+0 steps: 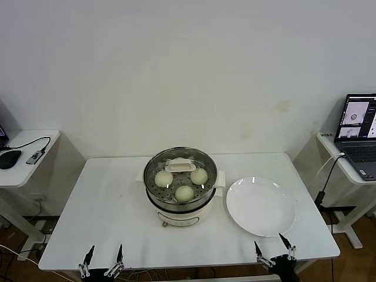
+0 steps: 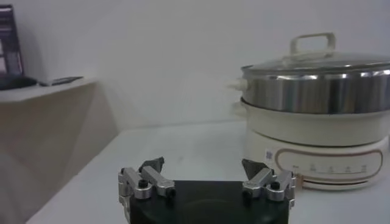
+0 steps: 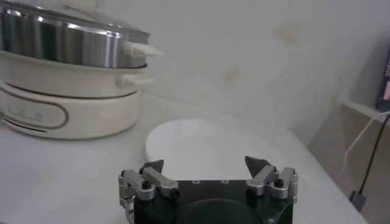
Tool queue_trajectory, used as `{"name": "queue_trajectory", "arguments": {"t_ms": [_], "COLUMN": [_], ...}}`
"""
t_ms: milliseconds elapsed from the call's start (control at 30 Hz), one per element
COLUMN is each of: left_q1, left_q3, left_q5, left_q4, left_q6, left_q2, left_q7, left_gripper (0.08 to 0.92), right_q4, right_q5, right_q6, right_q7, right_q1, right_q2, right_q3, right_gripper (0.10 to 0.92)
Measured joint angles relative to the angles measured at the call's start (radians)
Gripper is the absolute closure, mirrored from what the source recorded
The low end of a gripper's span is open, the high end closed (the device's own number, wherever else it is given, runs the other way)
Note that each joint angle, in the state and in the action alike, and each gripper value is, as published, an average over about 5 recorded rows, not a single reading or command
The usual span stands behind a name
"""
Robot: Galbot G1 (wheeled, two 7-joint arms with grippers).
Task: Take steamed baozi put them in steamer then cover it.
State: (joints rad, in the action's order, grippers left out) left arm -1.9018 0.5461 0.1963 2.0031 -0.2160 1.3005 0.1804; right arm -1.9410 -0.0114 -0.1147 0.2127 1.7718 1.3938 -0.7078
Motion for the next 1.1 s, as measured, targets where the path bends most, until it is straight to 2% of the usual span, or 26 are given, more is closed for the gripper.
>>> {"name": "queue_trajectory", "arguments": {"t_ms": [1100], "left_q1": [-0.021], "left_q3": [0.001], "left_q5": [-0.040], "left_q4": [-0.028], "left_q6": [-0.016], "left_q2": [0.010], "left_q7": [-0.018], "left_gripper": [0.177], "right_q4": [0.000], "right_q5": [-0.001], "right_q6": [-0.010], "right_q7": [0.005], "right_q1": [0.016], "right_q2": [-0.006], "right_q3": [0.040], "right_gripper": [0.203]}}
